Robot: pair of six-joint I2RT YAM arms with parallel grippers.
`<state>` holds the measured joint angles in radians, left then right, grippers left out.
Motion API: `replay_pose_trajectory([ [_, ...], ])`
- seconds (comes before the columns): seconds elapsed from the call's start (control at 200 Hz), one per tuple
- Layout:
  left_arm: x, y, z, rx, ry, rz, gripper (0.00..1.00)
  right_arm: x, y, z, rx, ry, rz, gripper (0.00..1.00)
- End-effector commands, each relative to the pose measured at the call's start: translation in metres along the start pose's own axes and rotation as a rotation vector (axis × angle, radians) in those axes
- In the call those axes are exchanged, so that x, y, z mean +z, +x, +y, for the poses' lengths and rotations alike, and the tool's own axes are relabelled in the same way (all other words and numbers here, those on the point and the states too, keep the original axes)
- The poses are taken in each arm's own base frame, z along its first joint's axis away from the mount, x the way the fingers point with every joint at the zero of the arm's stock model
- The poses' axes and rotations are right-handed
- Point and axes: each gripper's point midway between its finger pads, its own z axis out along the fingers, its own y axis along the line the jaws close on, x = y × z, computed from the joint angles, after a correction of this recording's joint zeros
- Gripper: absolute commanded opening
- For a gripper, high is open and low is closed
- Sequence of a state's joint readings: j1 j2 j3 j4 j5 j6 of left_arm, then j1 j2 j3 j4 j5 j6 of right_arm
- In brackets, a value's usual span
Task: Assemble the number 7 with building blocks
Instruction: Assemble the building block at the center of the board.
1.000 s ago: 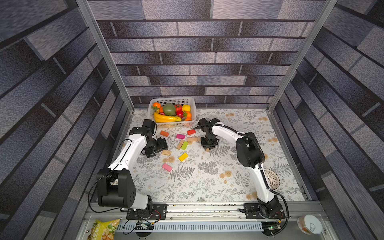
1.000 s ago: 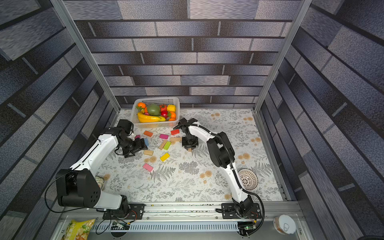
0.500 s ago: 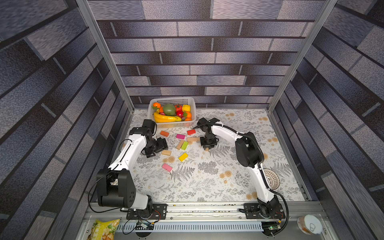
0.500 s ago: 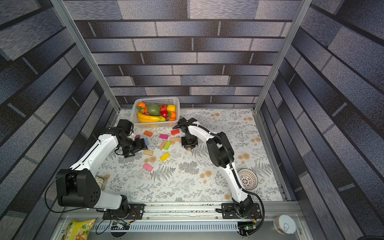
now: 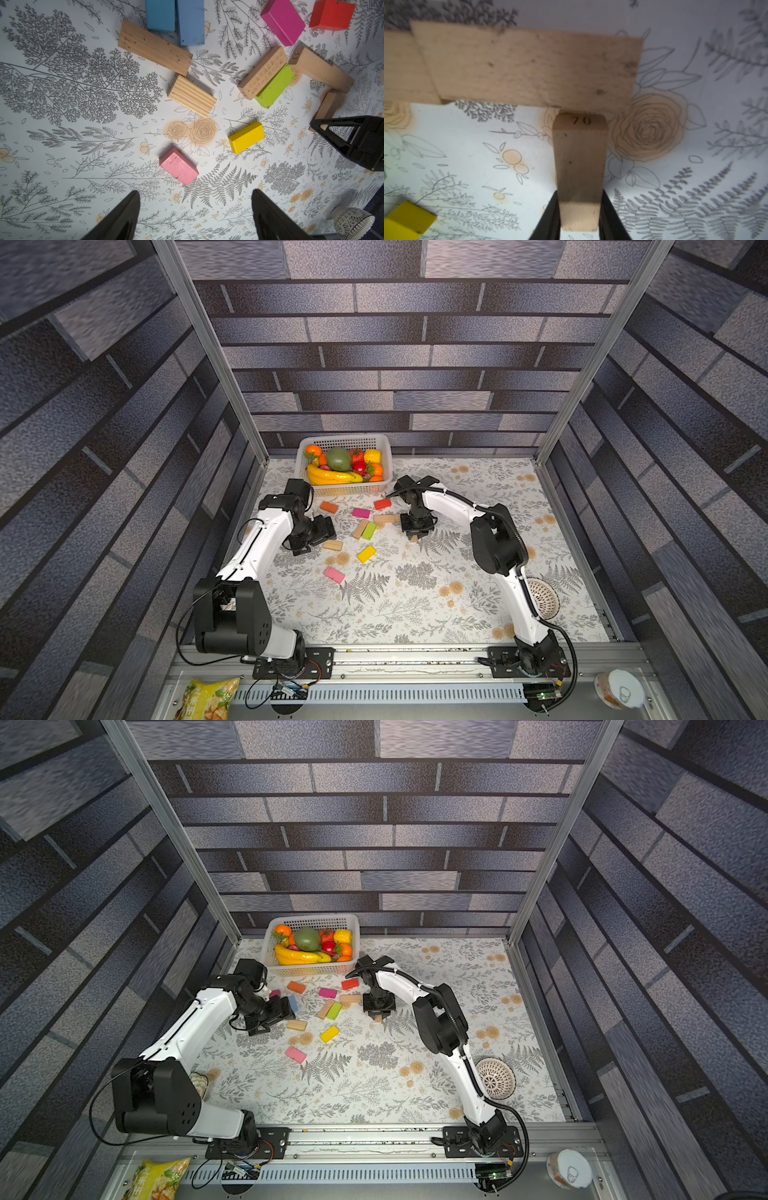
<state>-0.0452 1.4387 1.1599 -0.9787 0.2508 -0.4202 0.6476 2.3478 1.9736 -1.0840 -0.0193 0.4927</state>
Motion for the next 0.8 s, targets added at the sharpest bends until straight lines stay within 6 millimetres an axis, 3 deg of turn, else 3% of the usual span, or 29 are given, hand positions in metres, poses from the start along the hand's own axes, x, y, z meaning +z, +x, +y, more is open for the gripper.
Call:
replay_pose_trajectory([
  [0.0, -0.0045, -0.0002, 0.0006, 0.005, -0.012, -0.013, 0.86, 0.0126, 0.0075, -0.0166, 0.034, 0.065, 0.035, 0.29],
  [0.792, -0.0052, 0.0014, 0.0065, 0.006, -0.019, -0.012, 0.87, 0.0188, 0.0001, -0.0151, 0.038, 0.068, 0.031, 0.29],
])
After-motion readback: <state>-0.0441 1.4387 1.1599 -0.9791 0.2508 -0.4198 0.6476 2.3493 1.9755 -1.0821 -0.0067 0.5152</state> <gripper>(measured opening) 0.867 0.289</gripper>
